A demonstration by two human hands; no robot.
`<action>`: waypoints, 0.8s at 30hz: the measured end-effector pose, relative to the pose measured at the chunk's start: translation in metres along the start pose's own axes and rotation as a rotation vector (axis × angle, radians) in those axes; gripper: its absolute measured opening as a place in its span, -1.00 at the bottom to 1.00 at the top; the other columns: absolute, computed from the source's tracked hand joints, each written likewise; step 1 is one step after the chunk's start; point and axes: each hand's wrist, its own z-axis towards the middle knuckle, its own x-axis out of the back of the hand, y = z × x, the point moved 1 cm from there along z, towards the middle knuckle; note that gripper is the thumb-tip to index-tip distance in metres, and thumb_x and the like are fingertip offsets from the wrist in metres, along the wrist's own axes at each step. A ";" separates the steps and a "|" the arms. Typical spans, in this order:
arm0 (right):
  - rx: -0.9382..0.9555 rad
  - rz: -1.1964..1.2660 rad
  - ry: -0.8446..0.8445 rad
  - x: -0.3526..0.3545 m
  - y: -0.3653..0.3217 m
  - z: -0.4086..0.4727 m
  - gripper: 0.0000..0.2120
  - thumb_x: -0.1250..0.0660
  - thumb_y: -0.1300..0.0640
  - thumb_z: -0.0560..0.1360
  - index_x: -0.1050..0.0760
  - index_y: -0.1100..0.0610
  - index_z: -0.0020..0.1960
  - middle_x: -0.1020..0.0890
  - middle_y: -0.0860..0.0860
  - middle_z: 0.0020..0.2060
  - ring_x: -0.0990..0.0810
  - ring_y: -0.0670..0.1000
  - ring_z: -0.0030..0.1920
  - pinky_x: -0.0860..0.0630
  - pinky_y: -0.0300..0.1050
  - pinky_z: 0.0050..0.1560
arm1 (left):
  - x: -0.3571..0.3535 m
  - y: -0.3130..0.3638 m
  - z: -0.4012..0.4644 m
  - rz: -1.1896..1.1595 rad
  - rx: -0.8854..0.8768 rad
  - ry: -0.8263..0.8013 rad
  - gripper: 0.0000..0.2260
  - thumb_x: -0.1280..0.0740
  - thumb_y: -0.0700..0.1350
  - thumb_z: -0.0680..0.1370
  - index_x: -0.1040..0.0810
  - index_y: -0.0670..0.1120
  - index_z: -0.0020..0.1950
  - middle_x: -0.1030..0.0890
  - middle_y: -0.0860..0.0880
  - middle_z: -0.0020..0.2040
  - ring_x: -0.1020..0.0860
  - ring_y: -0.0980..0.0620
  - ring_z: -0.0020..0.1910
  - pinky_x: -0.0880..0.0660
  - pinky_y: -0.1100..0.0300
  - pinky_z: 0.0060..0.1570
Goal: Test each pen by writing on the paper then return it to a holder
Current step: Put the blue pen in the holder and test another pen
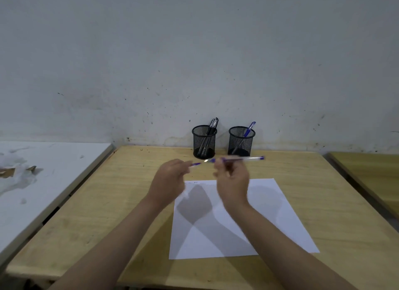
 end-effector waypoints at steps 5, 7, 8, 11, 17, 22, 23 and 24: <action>0.000 0.166 0.138 0.036 -0.023 0.048 -0.84 -0.30 0.24 0.54 -0.51 0.01 -0.15 -0.61 -0.01 -0.29 -0.60 -0.09 -0.27 -0.58 -0.03 -0.08 | 0.040 -0.051 -0.028 0.114 0.216 0.070 -0.85 -0.33 -0.32 0.45 -0.64 -0.23 -0.03 -0.66 -0.14 -0.27 -0.60 -0.09 -0.32 -0.50 0.14 -0.24; -0.027 0.162 0.070 0.028 -0.021 0.044 -0.84 -0.30 0.24 0.54 -0.51 0.04 -0.17 -0.60 -0.02 -0.32 -0.57 -0.17 -0.33 -0.55 -0.10 -0.14 | 0.036 -0.057 -0.027 0.144 0.304 0.076 -0.85 -0.35 -0.33 0.46 -0.64 -0.24 -0.01 -0.67 -0.18 -0.20 -0.62 -0.14 -0.24 -0.51 0.10 -0.18; -0.046 0.162 0.033 0.021 -0.018 0.038 -0.84 -0.30 0.25 0.53 -0.52 0.05 -0.18 -0.60 -0.02 -0.33 -0.56 -0.18 -0.36 -0.53 -0.13 -0.19 | 0.031 -0.058 -0.025 0.149 0.353 0.066 -0.84 -0.35 -0.31 0.47 -0.64 -0.24 0.02 -0.67 -0.18 -0.16 -0.61 -0.15 -0.19 -0.49 0.11 -0.14; -0.114 0.184 -0.033 0.009 -0.006 0.023 -0.87 -0.30 0.25 0.53 -0.53 0.08 -0.17 -0.60 0.01 -0.32 -0.57 -0.20 -0.36 -0.53 -0.24 -0.29 | 0.012 -0.061 -0.021 0.201 0.468 -0.037 -0.80 -0.31 -0.20 0.51 -0.61 -0.18 0.10 -0.63 -0.14 -0.06 -0.57 -0.10 -0.07 -0.42 0.15 -0.10; -0.163 0.161 -0.055 0.010 0.005 0.014 -0.86 -0.31 0.24 0.53 -0.52 0.08 -0.18 -0.61 0.02 -0.29 -0.59 -0.16 -0.36 -0.53 -0.30 -0.32 | -0.004 -0.069 -0.022 0.314 0.604 -0.259 -0.78 -0.31 -0.09 0.48 -0.63 -0.03 0.10 -0.56 -0.05 0.10 -0.51 -0.06 0.08 -0.45 0.05 0.04; -0.189 0.138 -0.065 0.013 0.011 0.015 -0.90 -0.31 0.23 0.53 -0.52 0.10 -0.15 -0.62 0.04 -0.27 -0.60 -0.14 -0.37 -0.56 -0.28 -0.31 | -0.004 -0.065 -0.027 0.233 0.625 -0.191 -0.66 -0.30 -0.08 0.50 -0.51 -0.08 0.27 -0.54 -0.11 0.17 -0.49 -0.10 0.15 -0.44 -0.01 0.13; -0.198 0.134 -0.067 0.012 0.013 0.016 -0.91 -0.32 0.23 0.52 -0.52 0.10 -0.15 -0.62 0.05 -0.26 -0.61 -0.13 -0.37 -0.57 -0.25 -0.30 | -0.004 -0.061 -0.028 0.215 0.598 -0.136 -0.64 -0.31 -0.09 0.50 -0.49 -0.11 0.29 -0.55 -0.12 0.17 -0.50 -0.10 0.15 -0.44 0.01 0.12; -0.204 0.132 -0.069 0.012 0.015 0.016 -0.91 -0.32 0.24 0.52 -0.51 0.11 -0.15 -0.61 0.05 -0.27 -0.61 -0.11 -0.39 -0.59 -0.21 -0.29 | -0.004 -0.055 -0.028 0.185 0.564 -0.074 -0.65 -0.33 -0.11 0.49 -0.50 -0.14 0.27 -0.56 -0.13 0.16 -0.51 -0.10 0.13 -0.45 0.03 0.11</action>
